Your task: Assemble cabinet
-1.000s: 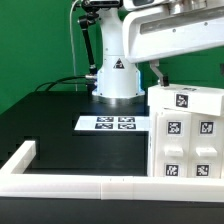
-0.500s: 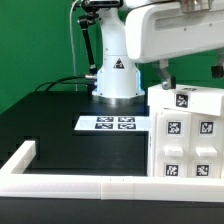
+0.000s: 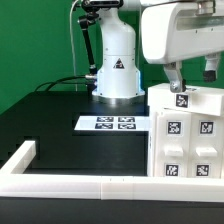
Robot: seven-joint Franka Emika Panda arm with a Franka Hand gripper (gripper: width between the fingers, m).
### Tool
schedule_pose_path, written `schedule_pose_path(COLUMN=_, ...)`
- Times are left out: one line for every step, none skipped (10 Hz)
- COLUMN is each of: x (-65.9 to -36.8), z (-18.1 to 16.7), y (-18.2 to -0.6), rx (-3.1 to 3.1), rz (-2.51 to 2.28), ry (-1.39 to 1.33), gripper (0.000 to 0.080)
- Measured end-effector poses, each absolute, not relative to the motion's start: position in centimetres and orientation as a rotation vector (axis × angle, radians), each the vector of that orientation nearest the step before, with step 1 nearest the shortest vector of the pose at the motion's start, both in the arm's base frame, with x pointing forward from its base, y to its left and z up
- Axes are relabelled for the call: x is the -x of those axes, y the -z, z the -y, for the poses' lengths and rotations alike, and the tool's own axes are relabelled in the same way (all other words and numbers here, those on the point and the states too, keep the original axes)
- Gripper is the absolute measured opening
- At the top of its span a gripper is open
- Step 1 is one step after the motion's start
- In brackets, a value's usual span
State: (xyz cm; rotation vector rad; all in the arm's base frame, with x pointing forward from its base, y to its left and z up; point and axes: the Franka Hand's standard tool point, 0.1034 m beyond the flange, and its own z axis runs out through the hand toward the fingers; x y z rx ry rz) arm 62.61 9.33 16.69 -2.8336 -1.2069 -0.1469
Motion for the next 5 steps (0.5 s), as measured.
schedule_pose_path(x=-62.40, z=-9.29, y=-16.38, rx=2.837, rz=1.196, ry=0.137, gripper=0.0797)
schedule_pose_path(x=-62.26, z=-9.26, y=-16.13, rx=2.839, rz=1.188, ry=0.129, gripper=0.0797)
schedule_pose_path(x=-62.19, z=-9.21, y=-15.89, rx=2.841, rz=1.180, ry=0.123, gripper=0.0797)
schedule_pose_path(x=-62.12, z=-9.11, y=-15.68, rx=2.842, rz=1.175, ry=0.118, gripper=0.0797)
schedule_pose_path(x=-62.09, z=-8.96, y=-15.52, rx=2.843, rz=1.171, ry=0.114, gripper=0.0797)
